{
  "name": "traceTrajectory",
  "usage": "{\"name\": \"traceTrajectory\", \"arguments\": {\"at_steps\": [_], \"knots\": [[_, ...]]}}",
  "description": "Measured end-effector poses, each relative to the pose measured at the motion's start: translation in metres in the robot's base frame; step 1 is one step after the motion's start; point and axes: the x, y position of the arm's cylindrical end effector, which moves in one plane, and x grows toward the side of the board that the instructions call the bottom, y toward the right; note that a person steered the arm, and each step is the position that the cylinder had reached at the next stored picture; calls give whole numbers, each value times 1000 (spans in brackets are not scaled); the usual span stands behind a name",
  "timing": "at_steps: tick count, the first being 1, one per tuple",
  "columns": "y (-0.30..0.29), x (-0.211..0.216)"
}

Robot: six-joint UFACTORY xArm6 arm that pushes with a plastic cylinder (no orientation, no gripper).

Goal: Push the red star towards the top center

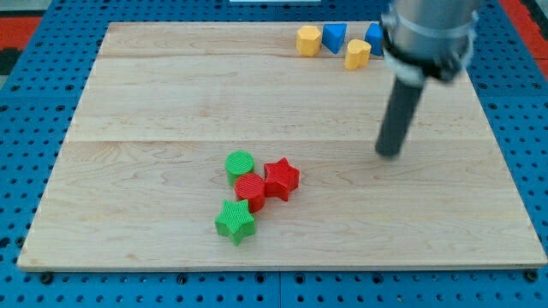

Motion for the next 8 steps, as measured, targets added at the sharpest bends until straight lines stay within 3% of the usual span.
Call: {"name": "traceTrajectory", "arguments": {"at_steps": [1, 2, 4, 6, 8], "knots": [[-44, 63], [-98, 42], [-127, 46], [-127, -44], [-94, -88]]}}
